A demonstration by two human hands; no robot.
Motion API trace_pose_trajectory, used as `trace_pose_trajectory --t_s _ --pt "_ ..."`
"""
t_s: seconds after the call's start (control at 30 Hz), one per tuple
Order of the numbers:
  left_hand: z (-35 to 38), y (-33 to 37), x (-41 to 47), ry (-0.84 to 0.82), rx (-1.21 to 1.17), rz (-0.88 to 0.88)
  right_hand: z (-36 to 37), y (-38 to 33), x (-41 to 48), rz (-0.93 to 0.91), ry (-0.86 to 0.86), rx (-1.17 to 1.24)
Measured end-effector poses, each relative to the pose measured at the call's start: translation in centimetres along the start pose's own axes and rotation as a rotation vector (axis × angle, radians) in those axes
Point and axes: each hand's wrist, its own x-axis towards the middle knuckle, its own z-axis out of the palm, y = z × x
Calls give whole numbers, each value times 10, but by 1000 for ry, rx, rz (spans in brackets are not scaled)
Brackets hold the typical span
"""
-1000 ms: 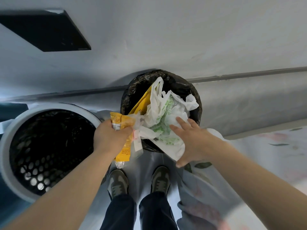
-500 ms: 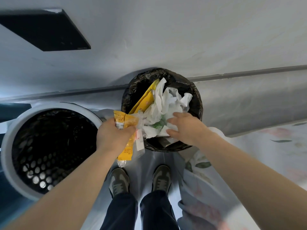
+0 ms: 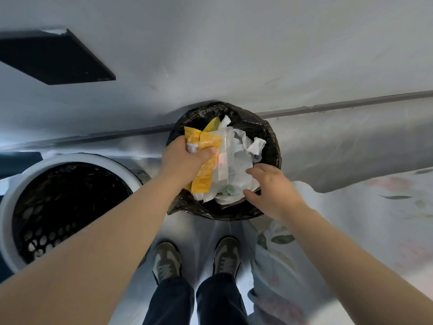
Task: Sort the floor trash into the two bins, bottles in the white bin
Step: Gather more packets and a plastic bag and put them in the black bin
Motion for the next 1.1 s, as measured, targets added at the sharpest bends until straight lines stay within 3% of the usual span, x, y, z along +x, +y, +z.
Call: trace_pose_trajectory --t_s 0.2,0.47,0.9,1.1 --pt "30 -10 16 -46 329 -110 5 -4 -6 12 82 64" --pt "22 -2 -9 102 589 190 0 -4 -19 60 131 82" --pt "-66 54 -134 -280 922 406 -101 -63 -114 40 3 -128" --pt "-141 123 -224 -275 843 362 -187 -121 -199 7 109 -125"
